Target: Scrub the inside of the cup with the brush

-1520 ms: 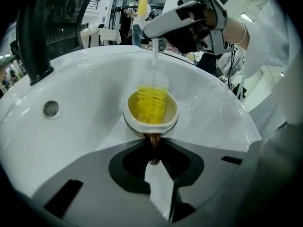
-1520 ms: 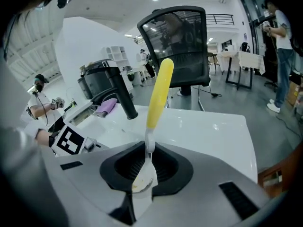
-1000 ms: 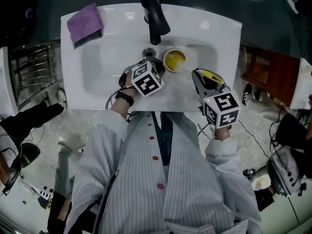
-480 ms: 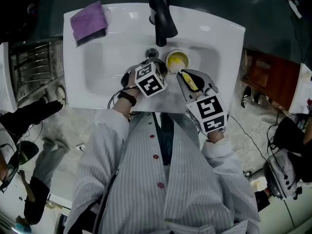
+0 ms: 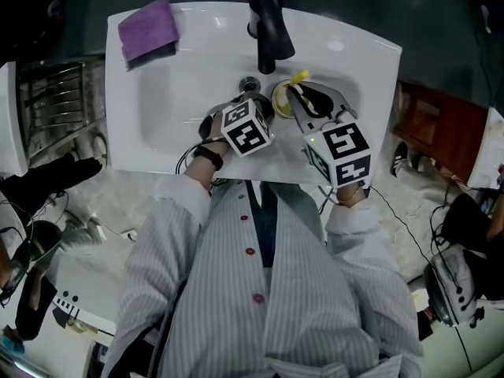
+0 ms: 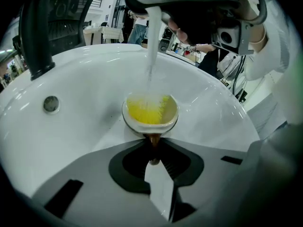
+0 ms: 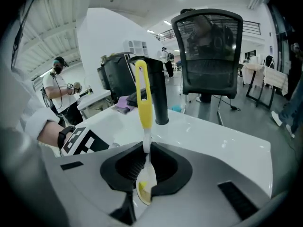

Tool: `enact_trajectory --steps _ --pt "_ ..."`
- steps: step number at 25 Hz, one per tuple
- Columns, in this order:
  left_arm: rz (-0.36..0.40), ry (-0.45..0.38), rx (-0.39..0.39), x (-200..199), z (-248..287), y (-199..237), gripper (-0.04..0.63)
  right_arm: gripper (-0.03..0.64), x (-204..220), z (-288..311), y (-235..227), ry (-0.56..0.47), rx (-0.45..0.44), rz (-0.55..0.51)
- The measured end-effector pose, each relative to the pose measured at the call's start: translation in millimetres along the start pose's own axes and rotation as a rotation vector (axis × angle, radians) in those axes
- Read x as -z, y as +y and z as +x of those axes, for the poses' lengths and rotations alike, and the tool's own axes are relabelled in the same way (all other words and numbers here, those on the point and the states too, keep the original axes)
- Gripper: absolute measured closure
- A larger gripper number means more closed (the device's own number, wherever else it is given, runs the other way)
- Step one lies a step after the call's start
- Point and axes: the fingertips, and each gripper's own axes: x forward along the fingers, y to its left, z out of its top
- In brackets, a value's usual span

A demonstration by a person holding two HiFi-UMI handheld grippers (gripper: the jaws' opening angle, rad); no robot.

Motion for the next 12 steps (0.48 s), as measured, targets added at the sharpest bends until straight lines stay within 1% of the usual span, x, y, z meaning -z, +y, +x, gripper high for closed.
enact_trajectory --steps 6,12 --pt "-0.003 -0.002 -0.005 -1 1 1 0.526 0.560 0 6 -34 -0.017 0.040 0.057" --pt "-0.002 0.000 -0.011 1 3 2 0.526 0.560 17 -3 -64 -0.025 0.058 0.154"
